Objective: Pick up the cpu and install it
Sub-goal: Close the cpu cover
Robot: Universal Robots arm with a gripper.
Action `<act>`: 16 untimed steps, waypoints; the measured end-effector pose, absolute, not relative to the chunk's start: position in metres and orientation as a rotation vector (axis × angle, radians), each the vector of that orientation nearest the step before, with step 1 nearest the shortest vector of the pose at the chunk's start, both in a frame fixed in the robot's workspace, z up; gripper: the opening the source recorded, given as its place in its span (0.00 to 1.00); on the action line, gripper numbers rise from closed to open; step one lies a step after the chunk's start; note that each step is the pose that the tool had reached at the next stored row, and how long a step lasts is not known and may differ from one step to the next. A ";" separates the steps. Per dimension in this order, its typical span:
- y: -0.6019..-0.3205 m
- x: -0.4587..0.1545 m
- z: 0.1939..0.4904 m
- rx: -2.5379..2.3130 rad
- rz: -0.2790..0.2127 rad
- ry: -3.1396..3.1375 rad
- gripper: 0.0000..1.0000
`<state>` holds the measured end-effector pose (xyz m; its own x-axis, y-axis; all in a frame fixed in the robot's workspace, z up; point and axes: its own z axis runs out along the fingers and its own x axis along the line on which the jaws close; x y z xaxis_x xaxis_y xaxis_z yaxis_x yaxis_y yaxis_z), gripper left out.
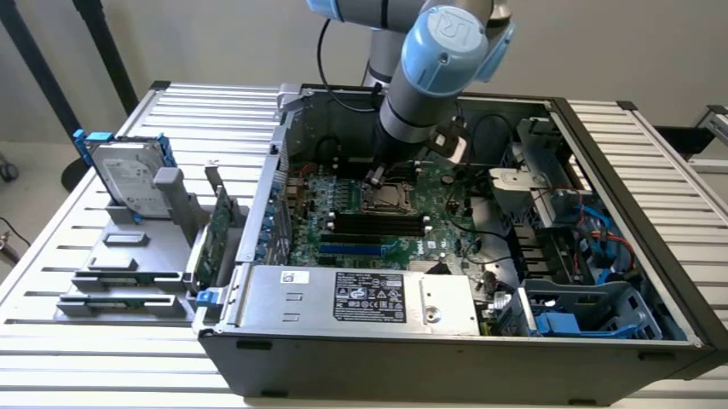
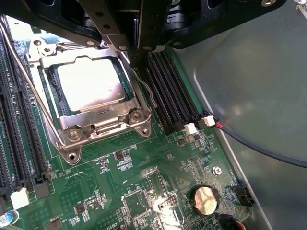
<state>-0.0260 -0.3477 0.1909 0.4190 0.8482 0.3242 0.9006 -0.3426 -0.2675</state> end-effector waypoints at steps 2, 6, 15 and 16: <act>-0.348 -0.026 0.190 -2.275 -0.181 -1.492 0.11; -0.348 -0.025 0.190 -2.272 -0.184 -1.489 0.11; -0.349 -0.025 0.190 -2.272 -0.183 -1.488 0.11; -0.349 -0.025 0.190 -2.272 -0.183 -1.488 0.11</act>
<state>-0.0251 -0.3491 0.1899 0.4196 0.8455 0.3301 0.9003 -0.3413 -0.2701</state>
